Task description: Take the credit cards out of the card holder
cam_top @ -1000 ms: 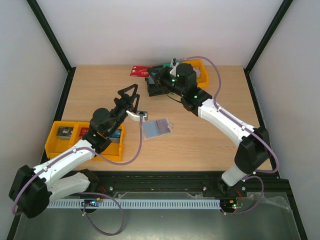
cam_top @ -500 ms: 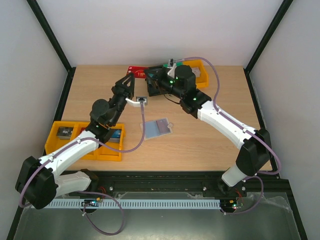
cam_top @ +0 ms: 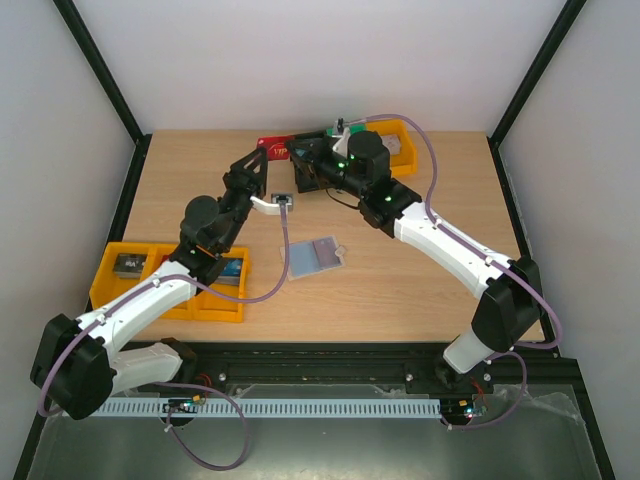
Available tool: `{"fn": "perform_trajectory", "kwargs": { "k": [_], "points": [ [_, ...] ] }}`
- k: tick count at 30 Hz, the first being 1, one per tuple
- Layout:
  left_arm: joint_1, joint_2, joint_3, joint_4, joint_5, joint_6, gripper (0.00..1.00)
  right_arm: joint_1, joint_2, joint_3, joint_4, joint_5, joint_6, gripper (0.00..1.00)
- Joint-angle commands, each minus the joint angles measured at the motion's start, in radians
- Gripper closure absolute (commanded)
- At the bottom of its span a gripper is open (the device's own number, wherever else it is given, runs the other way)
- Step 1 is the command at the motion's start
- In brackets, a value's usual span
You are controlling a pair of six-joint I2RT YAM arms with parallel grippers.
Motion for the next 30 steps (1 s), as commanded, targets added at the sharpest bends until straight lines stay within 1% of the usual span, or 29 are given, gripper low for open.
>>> {"fn": "perform_trajectory", "kwargs": {
  "k": [1,17,21,23,25,26,27,29,30],
  "points": [
    [0.003,-0.012,0.007,-0.042,0.004,0.0,0.65,0.007,-0.003,0.036,0.044,0.0,-0.003,0.98],
    [-0.03,-0.017,0.042,-0.12,-0.005,-0.033,0.49,0.007,-0.006,0.021,0.053,0.011,-0.006,0.98],
    [-0.032,0.011,0.077,-0.108,-0.019,-0.042,0.49,0.007,-0.001,0.028,0.053,0.002,-0.008,0.98],
    [-0.032,0.034,0.107,-0.108,-0.045,-0.045,0.52,0.007,0.002,0.027,0.056,-0.009,-0.003,0.99],
    [-0.032,0.062,0.131,-0.095,-0.067,-0.041,0.58,0.007,0.002,0.022,0.059,-0.017,-0.002,0.98],
    [-0.031,0.074,0.138,-0.086,-0.079,-0.041,0.63,0.008,0.001,0.018,0.061,-0.017,-0.001,0.98],
    [-0.031,0.086,0.144,-0.081,-0.09,-0.044,0.72,0.009,-0.003,0.012,0.068,-0.017,0.001,0.98],
    [-0.031,0.095,0.144,-0.084,-0.104,-0.056,0.95,0.009,-0.01,-0.005,0.075,-0.014,0.005,0.99],
    [-0.031,0.088,0.138,-0.095,-0.102,-0.062,0.97,0.008,-0.013,-0.009,0.075,-0.013,0.005,0.98]
  ]
}}
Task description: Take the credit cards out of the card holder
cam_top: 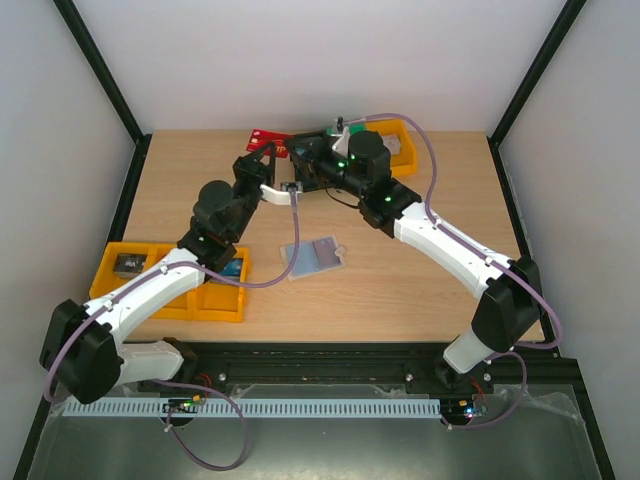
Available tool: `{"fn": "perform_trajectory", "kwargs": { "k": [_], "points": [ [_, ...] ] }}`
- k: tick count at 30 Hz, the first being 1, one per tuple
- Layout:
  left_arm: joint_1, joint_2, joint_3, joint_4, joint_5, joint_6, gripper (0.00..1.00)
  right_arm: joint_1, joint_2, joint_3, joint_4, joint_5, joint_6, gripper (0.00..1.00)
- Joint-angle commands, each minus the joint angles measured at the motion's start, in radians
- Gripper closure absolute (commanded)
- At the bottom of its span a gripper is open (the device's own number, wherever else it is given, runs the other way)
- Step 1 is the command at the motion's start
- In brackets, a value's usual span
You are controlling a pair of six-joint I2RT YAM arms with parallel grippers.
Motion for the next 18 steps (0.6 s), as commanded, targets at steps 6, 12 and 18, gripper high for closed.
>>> {"fn": "perform_trajectory", "kwargs": {
  "k": [6,12,18],
  "points": [
    [0.03,-0.12,-0.05,-0.164,-0.005,-0.142,0.98,0.006,-0.007,0.04,-0.011,-0.013,-0.086,0.85],
    [0.415,-0.329,0.01,-0.957,0.476,-0.366,0.98,-0.021,-0.008,0.162,-0.322,-0.017,-0.416,0.01],
    [0.941,-0.189,0.188,-1.719,0.711,0.082,0.98,-0.169,-0.082,-0.004,-0.184,-0.209,-0.405,0.01]
  ]
}}
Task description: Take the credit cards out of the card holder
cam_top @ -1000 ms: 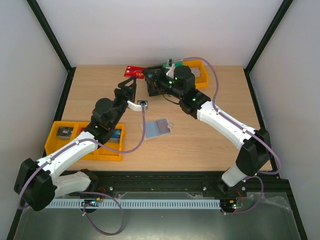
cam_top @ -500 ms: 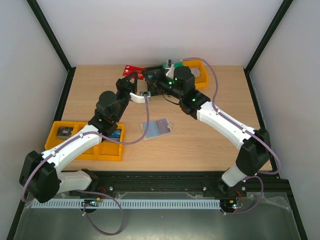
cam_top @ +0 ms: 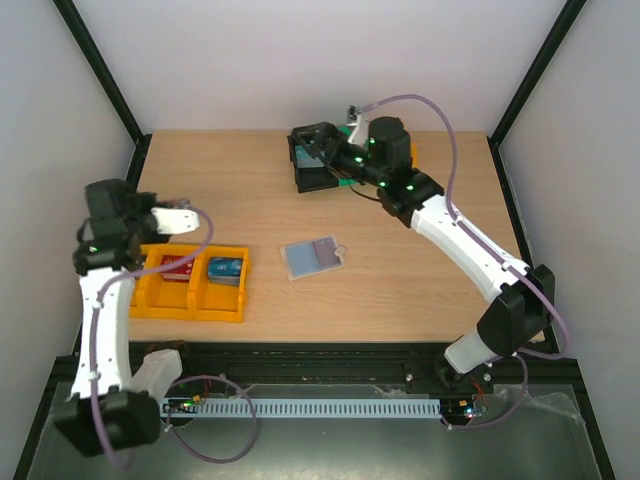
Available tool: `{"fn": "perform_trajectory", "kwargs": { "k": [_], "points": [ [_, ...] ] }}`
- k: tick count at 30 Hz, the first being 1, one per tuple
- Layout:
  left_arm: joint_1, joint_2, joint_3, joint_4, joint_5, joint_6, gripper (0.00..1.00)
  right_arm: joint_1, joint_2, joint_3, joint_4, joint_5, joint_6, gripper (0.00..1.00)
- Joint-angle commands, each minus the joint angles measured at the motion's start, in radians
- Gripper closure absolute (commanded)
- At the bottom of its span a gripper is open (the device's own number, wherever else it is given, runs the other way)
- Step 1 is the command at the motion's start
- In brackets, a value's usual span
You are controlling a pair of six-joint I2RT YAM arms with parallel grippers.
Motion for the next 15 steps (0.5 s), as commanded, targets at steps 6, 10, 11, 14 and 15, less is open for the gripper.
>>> {"fn": "perform_trajectory", "kwargs": {
  "k": [6,10,11,14,15],
  "points": [
    [0.359,0.158,0.044,-0.613,0.215,0.475,0.98,-0.159,-0.063,-0.132,0.048,-0.185,-0.107,0.01],
    [0.298,0.196,-0.029,-0.483,0.212,0.506,0.98,-0.178,-0.042,-0.129,0.044,-0.223,-0.127,0.01],
    [0.287,0.207,-0.036,-0.446,0.21,0.491,0.98,-0.183,-0.036,-0.133,0.051,-0.234,-0.12,0.01],
    [0.285,0.236,-0.052,-0.399,0.199,0.531,0.98,-0.194,-0.036,-0.154,0.072,-0.237,-0.109,0.02],
    [0.285,0.243,-0.062,-0.389,0.194,0.554,0.98,-0.196,-0.037,-0.164,0.078,-0.231,-0.105,0.02]
  ]
}}
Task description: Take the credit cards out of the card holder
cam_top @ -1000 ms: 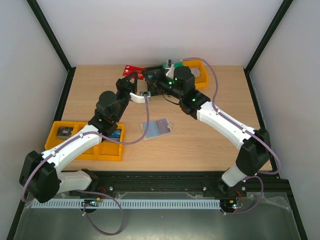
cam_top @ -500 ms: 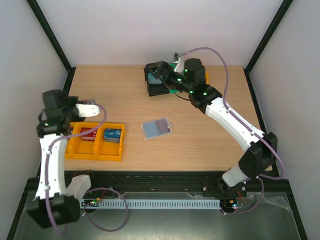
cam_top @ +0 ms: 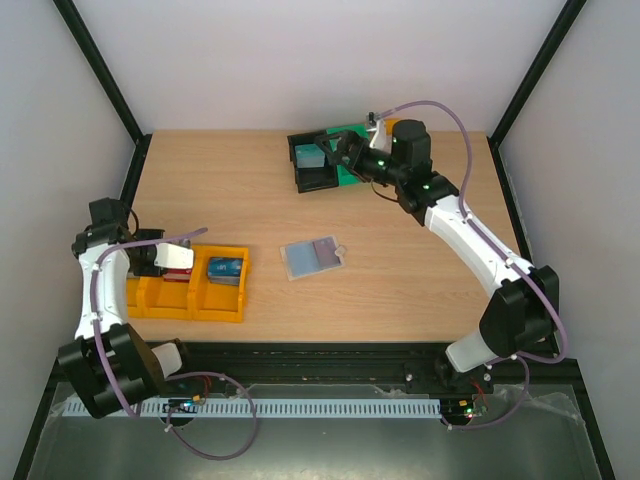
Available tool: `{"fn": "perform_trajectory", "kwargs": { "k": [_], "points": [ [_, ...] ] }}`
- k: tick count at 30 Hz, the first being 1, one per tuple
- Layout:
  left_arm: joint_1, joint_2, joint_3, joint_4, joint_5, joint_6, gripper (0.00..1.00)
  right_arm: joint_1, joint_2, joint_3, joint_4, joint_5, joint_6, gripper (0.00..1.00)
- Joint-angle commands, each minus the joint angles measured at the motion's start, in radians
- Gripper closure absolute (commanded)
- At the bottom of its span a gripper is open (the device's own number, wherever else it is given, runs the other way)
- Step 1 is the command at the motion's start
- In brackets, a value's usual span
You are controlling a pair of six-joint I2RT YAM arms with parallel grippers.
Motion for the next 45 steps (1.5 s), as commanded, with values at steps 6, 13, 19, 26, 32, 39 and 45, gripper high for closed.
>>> {"fn": "perform_trajectory", "kwargs": {
  "k": [6,13,19,26,32,39,45],
  "points": [
    [-0.008,0.065,-0.081,0.178,-0.008,0.142,0.98,-0.028,0.018,-0.036,0.101,-0.04,0.034,0.01],
    [0.025,0.08,-0.116,0.216,-0.033,0.157,0.98,-0.03,0.033,-0.022,0.108,-0.036,0.037,0.01],
    [0.026,0.036,-0.261,0.391,-0.018,0.157,0.98,-0.03,0.028,-0.02,0.113,-0.046,0.028,0.01],
    [0.028,0.026,-0.315,0.508,-0.027,0.124,0.98,-0.03,0.02,-0.03,0.114,-0.055,0.027,0.01],
    [0.034,0.028,-0.353,0.528,-0.046,0.132,0.98,-0.03,0.016,-0.025,0.12,-0.063,0.029,0.01],
    [0.051,0.008,-0.29,0.351,-0.058,0.181,0.57,-0.03,0.017,-0.016,0.12,-0.066,0.027,0.01],
    [0.053,-0.01,-0.242,0.253,-0.061,0.193,0.46,-0.03,0.022,-0.014,0.123,-0.071,0.027,0.02]
  ]
}}
